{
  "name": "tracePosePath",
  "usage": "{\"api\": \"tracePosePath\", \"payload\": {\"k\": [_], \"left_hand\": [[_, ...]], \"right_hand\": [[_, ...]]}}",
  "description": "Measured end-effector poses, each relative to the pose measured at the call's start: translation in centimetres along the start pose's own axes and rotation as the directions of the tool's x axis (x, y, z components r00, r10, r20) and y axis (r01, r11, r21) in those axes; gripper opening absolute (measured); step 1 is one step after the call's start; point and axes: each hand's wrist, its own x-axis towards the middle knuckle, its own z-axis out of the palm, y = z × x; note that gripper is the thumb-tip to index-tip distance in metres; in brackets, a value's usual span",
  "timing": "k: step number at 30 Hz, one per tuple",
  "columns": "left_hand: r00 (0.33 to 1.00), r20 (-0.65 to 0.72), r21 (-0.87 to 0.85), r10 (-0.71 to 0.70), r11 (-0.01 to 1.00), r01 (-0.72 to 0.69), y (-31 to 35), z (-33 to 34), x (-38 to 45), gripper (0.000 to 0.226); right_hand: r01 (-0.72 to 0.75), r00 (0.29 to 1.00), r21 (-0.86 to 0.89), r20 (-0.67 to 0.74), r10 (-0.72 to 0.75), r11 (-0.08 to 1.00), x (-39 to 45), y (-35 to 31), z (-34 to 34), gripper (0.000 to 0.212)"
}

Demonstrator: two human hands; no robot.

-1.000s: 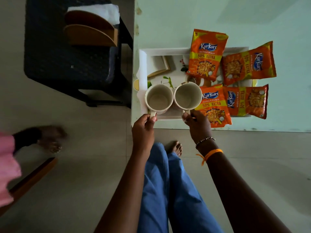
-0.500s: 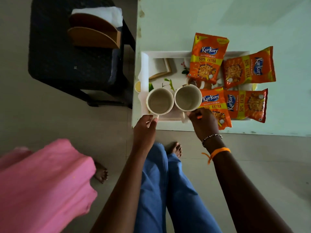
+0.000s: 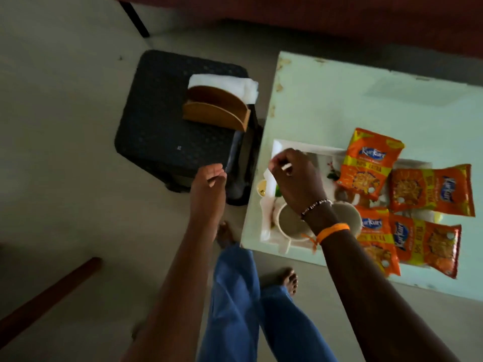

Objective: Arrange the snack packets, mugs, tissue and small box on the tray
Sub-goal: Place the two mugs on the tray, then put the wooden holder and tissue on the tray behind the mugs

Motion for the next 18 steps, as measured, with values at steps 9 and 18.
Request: {"api": "tracePosePath", "payload": {"k": [9, 18], "left_hand": [[1.000, 0.014, 0.106, 0.006, 0.994, -0.008, 2.7, -4.0, 9.8, 0.027], [0.997, 0.067, 0.200, -0.025, 0.980, 0.011, 2.1, -4.8, 13.3, 0.056]], "right_hand": [[0.173, 0.985, -0.189, 0.019, -0.173, 0.967, 10.6, -5.3, 8.3, 0.061], [0.173, 0.984, -0.303, 0.007, -0.179, 0.937, 12.6, -4.3, 8.0, 0.051]]}}
